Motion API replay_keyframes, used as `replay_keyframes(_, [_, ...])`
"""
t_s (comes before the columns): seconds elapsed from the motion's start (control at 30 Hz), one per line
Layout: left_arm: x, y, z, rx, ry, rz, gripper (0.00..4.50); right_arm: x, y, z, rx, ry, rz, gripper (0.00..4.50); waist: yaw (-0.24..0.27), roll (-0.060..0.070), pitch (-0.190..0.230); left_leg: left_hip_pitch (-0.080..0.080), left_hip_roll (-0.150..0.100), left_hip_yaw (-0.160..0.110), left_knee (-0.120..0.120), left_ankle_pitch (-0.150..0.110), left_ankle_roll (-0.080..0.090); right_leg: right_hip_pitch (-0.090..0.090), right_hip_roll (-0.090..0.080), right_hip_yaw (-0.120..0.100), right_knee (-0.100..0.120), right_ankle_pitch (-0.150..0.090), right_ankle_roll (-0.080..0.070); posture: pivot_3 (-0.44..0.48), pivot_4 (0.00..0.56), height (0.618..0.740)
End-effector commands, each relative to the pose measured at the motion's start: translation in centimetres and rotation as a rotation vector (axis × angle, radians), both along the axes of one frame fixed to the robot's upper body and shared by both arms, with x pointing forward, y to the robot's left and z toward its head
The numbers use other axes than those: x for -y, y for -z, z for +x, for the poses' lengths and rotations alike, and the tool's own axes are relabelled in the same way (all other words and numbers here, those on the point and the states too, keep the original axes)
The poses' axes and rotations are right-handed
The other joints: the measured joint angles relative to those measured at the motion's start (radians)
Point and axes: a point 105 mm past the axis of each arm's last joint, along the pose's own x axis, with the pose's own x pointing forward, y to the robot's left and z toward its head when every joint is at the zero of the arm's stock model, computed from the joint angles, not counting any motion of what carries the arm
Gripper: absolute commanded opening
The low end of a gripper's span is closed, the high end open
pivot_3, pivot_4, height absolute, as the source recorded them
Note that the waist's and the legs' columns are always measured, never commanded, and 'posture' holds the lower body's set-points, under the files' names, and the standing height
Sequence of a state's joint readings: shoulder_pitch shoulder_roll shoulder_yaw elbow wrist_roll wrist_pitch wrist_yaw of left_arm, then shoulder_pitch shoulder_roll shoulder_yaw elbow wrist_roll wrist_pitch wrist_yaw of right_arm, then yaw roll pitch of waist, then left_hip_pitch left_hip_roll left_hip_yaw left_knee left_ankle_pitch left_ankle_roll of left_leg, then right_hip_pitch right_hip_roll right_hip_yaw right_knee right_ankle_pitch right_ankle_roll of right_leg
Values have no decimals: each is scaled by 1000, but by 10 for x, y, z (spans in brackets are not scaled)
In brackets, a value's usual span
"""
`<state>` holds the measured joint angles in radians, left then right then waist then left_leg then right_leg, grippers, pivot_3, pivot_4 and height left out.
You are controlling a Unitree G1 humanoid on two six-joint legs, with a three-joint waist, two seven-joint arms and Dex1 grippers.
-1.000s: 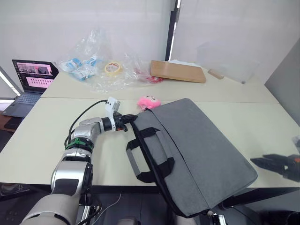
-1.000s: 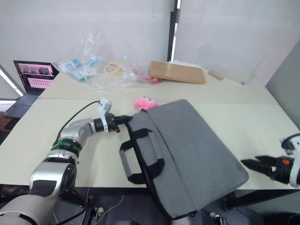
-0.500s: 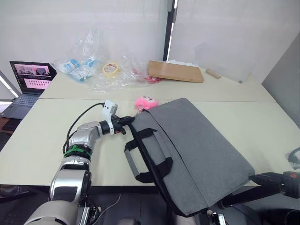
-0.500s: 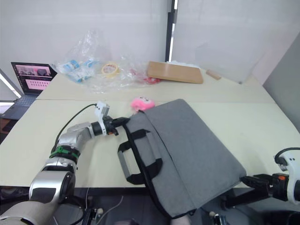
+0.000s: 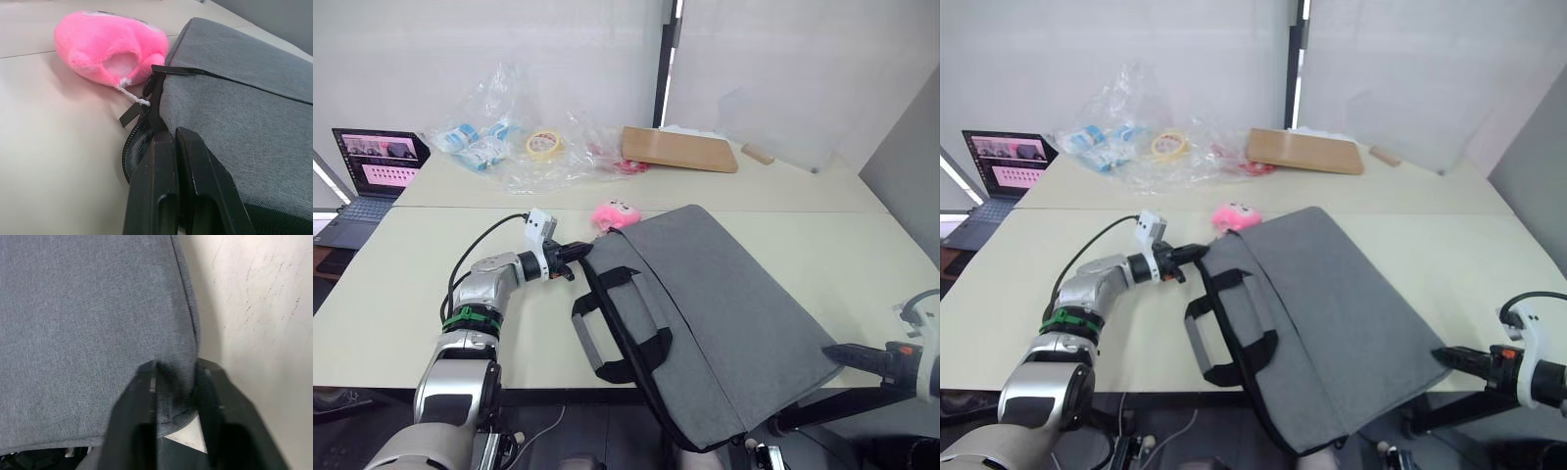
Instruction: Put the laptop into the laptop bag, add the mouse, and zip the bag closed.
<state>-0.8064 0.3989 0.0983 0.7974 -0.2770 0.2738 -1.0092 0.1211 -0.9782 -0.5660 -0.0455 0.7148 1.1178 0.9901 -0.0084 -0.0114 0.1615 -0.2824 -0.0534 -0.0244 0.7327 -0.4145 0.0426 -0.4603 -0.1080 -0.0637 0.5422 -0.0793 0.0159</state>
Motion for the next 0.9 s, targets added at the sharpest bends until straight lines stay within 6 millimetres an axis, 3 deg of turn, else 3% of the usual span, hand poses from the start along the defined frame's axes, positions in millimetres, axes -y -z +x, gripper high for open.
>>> replay_keyframes(0.03, [-8,-8,-3,28,-13,-5,0,-2,-10,4,39,-9,25,29,-1,0,0,0,0,0,0,0,0,0,0,0,0,0,0,0,150,740])
replay_keyframes(0.2, [-12,-10,-8,23,-45,-26,0,-6,-14,14,60,-14,26,29,-4,0,0,0,0,0,0,0,0,0,0,0,0,0,0,0,150,740])
replay_keyframes(0.33, [-19,-14,-20,25,-66,-31,0,-14,-26,42,126,-13,11,29,-15,0,0,1,1,1,0,0,0,0,0,3,1,0,0,0,150,740])
replay_keyframes(0.5, [-50,-14,-52,-4,-119,11,0,-23,-42,105,246,57,-66,29,-40,1,0,3,4,5,-1,1,-1,-1,2,7,2,1,-1,0,150,740])
replay_keyframes(0.67, [-59,-18,-76,-31,-154,29,0,-39,-36,151,252,70,-147,29,-34,1,0,6,2,5,-2,2,-3,-6,3,9,4,1,-1,0,150,740])
replay_keyframes(0.9, [-58,-24,-107,-60,-175,32,0,-70,-54,204,326,90,-132,29,-52,1,0,6,1,8,-3,2,-4,-7,3,9,4,1,-3,0,150,740])
